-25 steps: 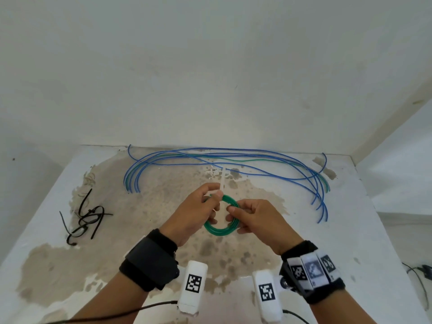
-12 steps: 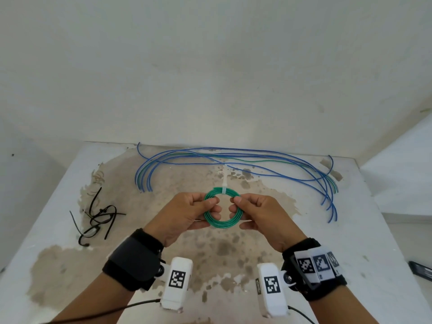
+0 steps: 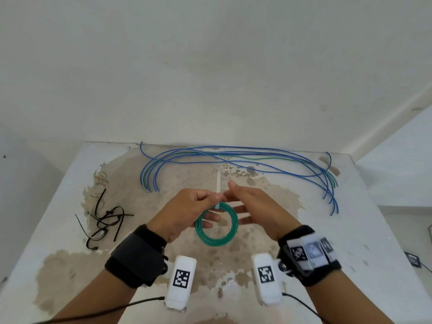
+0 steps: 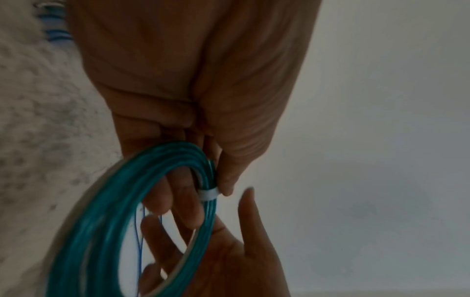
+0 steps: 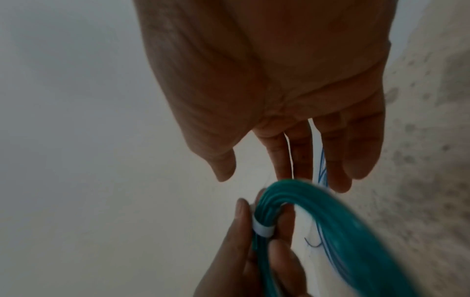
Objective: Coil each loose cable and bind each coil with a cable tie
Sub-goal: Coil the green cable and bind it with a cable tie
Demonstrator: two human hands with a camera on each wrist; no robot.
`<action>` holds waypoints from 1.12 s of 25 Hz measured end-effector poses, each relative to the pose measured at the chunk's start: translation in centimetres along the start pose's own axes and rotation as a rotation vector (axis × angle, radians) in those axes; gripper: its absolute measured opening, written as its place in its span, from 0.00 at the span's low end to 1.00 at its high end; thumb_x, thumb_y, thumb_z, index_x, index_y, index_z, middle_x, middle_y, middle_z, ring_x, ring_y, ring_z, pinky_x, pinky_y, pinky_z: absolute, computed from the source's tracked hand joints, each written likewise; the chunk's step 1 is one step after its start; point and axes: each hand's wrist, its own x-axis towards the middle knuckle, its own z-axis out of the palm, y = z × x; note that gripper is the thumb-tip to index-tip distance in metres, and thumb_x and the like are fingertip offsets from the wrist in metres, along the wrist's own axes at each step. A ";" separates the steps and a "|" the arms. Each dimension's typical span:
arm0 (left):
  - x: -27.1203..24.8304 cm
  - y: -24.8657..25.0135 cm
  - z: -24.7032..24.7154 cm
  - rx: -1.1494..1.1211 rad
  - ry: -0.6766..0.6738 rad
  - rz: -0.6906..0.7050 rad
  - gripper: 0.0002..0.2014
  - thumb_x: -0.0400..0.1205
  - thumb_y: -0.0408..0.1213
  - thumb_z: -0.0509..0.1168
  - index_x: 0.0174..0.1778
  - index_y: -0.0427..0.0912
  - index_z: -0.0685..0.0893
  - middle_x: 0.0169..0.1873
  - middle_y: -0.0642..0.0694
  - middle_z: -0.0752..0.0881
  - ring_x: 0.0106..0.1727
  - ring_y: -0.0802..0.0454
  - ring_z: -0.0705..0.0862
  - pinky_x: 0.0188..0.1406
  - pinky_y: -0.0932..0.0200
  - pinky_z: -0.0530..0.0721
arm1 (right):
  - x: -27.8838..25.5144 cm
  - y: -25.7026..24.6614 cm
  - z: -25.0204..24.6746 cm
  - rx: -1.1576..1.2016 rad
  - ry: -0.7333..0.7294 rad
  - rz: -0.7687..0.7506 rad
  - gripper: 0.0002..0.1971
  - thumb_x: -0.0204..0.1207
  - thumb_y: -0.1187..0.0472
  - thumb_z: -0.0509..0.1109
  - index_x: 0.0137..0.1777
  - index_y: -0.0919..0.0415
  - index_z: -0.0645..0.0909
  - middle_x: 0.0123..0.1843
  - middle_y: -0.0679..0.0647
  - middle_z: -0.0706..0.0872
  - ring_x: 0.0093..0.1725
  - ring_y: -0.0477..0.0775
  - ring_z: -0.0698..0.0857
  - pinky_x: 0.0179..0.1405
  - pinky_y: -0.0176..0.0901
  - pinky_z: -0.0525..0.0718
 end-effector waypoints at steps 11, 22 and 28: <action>-1.4 -0.7 -0.3 0.019 0.056 0.069 0.11 0.85 0.44 0.69 0.57 0.44 0.91 0.47 0.45 0.93 0.39 0.50 0.93 0.29 0.60 0.88 | 1.4 -1.9 3.3 0.119 0.214 -0.298 0.08 0.82 0.63 0.73 0.45 0.68 0.87 0.35 0.52 0.89 0.35 0.43 0.86 0.37 0.28 0.81; 1.7 -0.2 1.8 -0.021 0.056 0.079 0.10 0.88 0.40 0.65 0.57 0.42 0.90 0.48 0.45 0.94 0.43 0.54 0.93 0.30 0.60 0.88 | -0.7 3.9 -0.7 0.418 0.112 0.005 0.21 0.90 0.46 0.57 0.66 0.59 0.86 0.59 0.55 0.93 0.49 0.53 0.90 0.51 0.48 0.85; 4.8 0.4 5.9 -0.092 0.080 0.047 0.11 0.88 0.42 0.64 0.58 0.43 0.90 0.49 0.49 0.93 0.45 0.53 0.92 0.36 0.57 0.90 | -3.5 9.0 -2.4 0.949 -0.017 0.030 0.20 0.87 0.54 0.61 0.69 0.64 0.86 0.64 0.62 0.90 0.54 0.58 0.91 0.45 0.47 0.87</action>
